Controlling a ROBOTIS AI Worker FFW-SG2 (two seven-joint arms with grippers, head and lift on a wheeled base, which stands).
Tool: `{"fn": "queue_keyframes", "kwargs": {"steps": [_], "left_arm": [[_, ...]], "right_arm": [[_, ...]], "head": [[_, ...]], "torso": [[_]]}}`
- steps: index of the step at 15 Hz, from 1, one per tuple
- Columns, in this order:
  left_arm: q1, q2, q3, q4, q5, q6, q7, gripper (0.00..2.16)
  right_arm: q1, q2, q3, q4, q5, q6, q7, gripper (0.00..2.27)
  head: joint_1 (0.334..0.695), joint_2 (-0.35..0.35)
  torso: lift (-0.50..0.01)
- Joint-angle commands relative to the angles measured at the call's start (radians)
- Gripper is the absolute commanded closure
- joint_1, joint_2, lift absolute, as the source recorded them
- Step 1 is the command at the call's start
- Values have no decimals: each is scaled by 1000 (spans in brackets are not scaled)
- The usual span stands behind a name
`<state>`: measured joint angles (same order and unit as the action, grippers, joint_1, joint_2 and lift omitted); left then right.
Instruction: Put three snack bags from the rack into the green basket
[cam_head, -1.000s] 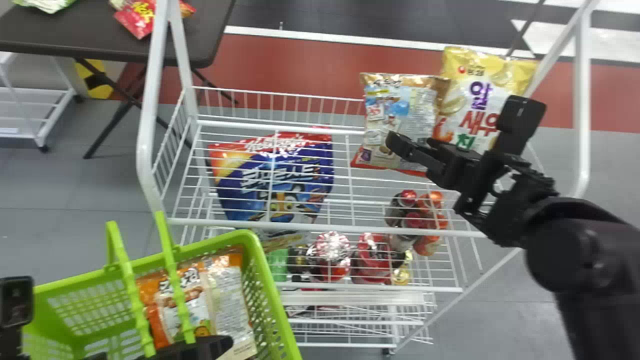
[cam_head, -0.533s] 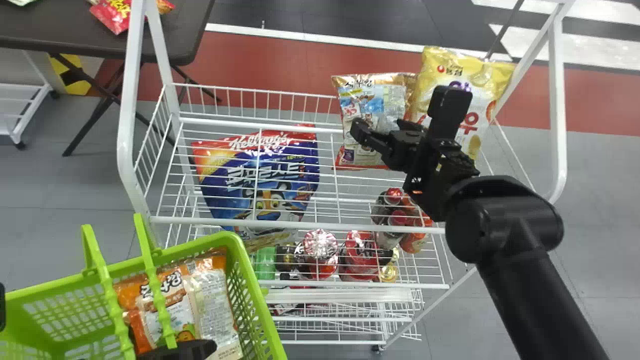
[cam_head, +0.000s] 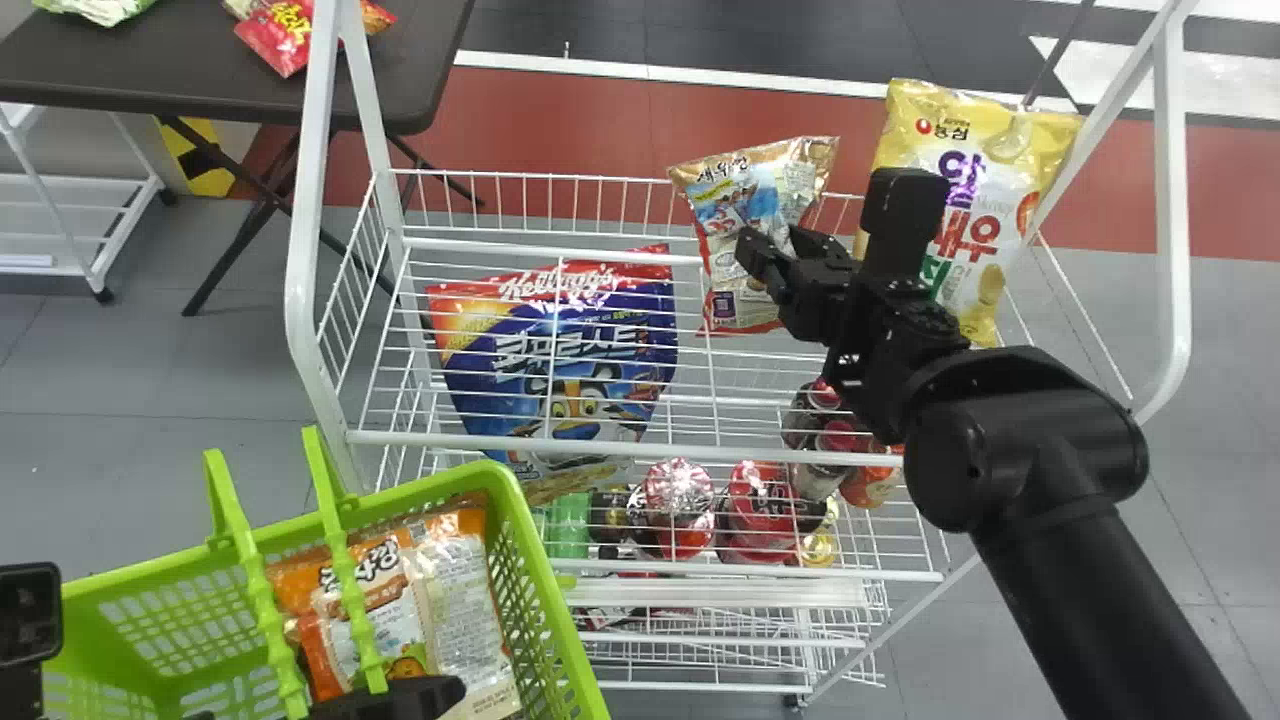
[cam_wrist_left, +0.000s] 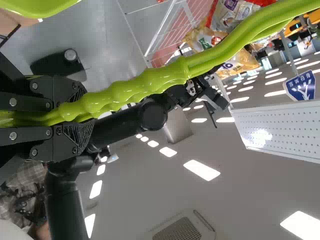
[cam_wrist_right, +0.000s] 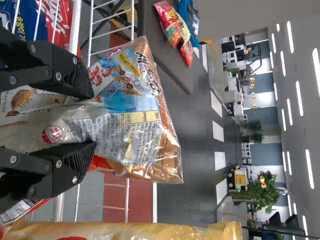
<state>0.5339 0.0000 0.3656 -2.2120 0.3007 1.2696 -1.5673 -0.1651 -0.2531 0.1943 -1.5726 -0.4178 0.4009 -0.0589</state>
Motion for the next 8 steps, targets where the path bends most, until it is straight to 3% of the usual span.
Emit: {"fn": "queue_keyframes", "kwargs": {"steps": [1,5,8], "left_arm": [[0,-3,1,1,0,0,3,2148],[0,-3,1,0,2,0,7,2148],[0,-3,-5,0,0,0,9,2148]], "right_arm": [[44,-9,-27,-72,-27,0,5,2250],[133,-41,-67,-259,-121,43,13,2250],[185,-49,-110,-414,-236,234,59,2250]], "head": [[695,-106],[695,-110],[695,-92]], "torso": [[0],[0],[0]]}}
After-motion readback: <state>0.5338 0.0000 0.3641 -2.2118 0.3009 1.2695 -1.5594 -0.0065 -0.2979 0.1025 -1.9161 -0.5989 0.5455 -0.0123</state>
